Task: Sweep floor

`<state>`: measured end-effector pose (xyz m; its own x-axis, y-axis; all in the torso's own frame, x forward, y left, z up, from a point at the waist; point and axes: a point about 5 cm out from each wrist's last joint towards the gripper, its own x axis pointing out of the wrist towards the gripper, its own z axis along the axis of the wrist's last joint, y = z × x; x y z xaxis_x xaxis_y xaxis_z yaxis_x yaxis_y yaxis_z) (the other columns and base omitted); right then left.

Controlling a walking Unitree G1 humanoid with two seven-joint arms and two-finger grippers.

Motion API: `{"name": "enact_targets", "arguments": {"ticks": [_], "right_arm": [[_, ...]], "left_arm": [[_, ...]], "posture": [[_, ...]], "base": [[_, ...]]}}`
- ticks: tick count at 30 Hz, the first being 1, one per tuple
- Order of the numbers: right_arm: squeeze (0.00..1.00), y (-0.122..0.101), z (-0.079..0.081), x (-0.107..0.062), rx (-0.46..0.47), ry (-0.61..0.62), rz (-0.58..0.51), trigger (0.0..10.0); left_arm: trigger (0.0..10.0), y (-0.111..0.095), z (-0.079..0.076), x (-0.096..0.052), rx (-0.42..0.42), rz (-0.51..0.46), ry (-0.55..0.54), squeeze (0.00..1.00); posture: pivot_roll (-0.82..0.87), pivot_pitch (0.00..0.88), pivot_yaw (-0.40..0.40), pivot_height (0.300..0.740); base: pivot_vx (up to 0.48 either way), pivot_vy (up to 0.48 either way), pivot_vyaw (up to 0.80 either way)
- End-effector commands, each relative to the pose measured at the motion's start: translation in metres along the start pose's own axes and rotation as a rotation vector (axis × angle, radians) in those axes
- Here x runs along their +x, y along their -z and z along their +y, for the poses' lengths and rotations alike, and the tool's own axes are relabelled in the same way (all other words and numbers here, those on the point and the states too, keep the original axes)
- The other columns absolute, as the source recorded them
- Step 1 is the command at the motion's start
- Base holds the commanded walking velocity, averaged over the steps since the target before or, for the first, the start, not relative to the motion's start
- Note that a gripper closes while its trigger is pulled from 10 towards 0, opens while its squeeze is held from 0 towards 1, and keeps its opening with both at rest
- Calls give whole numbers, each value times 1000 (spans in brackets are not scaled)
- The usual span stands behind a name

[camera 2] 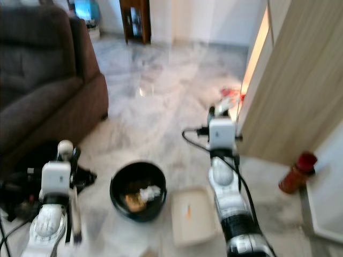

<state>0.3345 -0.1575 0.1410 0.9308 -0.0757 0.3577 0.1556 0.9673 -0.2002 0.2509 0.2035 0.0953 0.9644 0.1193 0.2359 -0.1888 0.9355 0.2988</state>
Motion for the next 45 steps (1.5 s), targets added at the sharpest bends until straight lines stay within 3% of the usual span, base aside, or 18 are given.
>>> {"name": "enact_targets", "arguments": {"ticks": [1,31,35,40,45], "right_arm": [[0,-8,3,5,-2,-12,-37,10000],[0,-2,5,5,12,-15,-8,10000],[0,1,7,5,39,-4,21,10000],[0,8,7,4,57,16,58,10000],[0,18,3,0,96,83,109,10000]], "left_arm": [[10000,-7,4,3,5,-36,-9,0],[10000,-5,-5,1,-17,-8,22,0],[10000,-1,-17,-1,-49,32,118,0],[10000,0,-30,-2,-150,88,222,0],[10000,-5,-32,1,-179,84,245,0]], "posture": [[164,18,-22,740],[165,50,-29,740],[169,54,-28,740],[172,60,-28,740],[175,66,-27,740]], "base": [[-289,0,0],[-119,0,0],[0,0,0],[0,0,0],[0,0,0]]}}
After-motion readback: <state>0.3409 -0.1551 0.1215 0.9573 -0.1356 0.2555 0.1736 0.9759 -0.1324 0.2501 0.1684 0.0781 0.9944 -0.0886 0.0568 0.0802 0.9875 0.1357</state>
